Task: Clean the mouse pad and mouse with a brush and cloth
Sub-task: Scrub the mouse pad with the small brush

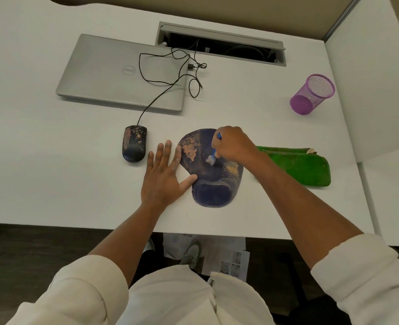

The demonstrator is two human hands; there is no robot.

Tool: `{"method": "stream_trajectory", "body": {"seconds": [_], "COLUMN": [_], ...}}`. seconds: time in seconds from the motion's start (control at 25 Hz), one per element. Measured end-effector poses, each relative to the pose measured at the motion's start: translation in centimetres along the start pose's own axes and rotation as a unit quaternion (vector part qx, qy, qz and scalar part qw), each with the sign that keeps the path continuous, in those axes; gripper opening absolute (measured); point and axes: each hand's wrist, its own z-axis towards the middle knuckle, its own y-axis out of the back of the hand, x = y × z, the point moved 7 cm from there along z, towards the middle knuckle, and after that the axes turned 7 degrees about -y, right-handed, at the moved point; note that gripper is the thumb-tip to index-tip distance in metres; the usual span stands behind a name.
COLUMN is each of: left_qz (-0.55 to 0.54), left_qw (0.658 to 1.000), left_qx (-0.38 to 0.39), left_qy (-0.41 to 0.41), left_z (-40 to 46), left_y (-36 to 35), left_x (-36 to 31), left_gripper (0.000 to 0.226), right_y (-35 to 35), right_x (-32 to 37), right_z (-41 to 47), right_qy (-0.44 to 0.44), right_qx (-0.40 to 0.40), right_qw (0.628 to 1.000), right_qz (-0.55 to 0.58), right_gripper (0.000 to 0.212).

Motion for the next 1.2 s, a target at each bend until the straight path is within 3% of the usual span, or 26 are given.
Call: {"method": "stream_trajectory", "body": {"seconds": [0.12, 0.36, 0.52, 0.72, 0.92, 1.2], "left_qz": [0.001, 0.001, 0.003, 0.007, 0.011, 0.005], "left_qw": [1.0, 1.0, 1.0, 1.0, 1.0, 1.0], "left_qx": [0.006, 0.002, 0.009, 0.008, 0.007, 0.005], "left_qy": [0.001, 0.001, 0.001, 0.001, 0.0, 0.002], "left_z": [0.0, -0.1, 0.0, 0.0, 0.1, 0.0], "left_y": [0.0, 0.1, 0.1, -0.1, -0.1, -0.2], "left_x": [-0.1, -0.1, -0.1, -0.2, -0.1, -0.1], "left_gripper": [0.098, 0.098, 0.098, 0.099, 0.098, 0.099], "right_y": [1.0, -0.1, 3.0, 1.4, 4.5, 2.7], "right_x": [1.1, -1.4, -2.9, -4.6, -4.4, -6.1], "right_z": [0.2, -0.3, -0.1, -1.5, -1.1, -0.2], "right_qy": [0.025, -0.009, -0.026, -0.041, -0.027, -0.1], "right_qx": [-0.043, 0.037, -0.089, -0.037, -0.138, -0.009], "right_qw": [0.997, 0.999, 0.996, 0.996, 0.99, 0.993], "right_qz": [0.053, -0.029, -0.007, -0.069, -0.033, -0.059], "right_gripper": [0.02, 0.02, 0.022, 0.015, 0.02, 0.016]}}
